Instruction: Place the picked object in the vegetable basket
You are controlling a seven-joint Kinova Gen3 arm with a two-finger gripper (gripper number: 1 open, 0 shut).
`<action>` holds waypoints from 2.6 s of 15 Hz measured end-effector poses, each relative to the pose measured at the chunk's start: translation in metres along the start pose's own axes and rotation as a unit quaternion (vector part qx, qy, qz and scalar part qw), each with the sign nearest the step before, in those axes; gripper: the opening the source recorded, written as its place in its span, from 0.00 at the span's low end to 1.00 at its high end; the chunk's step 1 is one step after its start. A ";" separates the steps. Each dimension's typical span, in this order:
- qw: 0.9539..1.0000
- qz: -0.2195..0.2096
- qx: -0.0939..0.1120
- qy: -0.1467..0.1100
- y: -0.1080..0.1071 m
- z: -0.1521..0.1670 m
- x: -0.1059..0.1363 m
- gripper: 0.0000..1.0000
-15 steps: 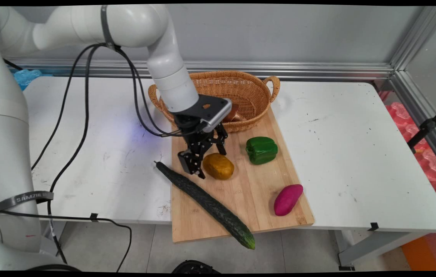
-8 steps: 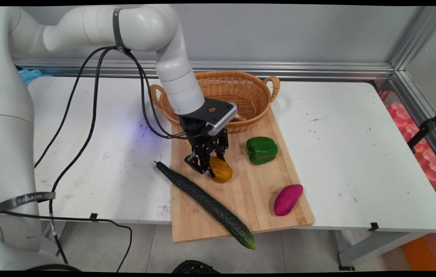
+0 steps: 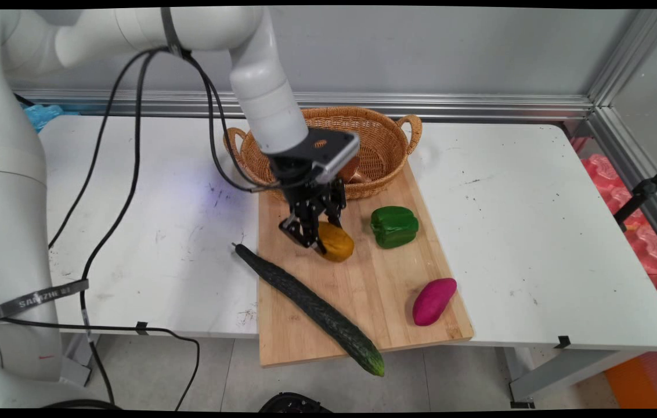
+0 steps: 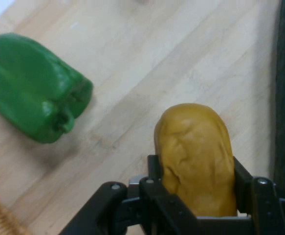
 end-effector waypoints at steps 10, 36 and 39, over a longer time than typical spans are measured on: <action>0.981 -0.168 0.093 -0.008 -0.008 -0.117 -0.005 0.00; 0.773 -0.578 0.260 -0.019 -0.056 -0.090 -0.148 0.00; 0.749 -0.613 0.253 -0.019 -0.061 -0.066 -0.162 0.00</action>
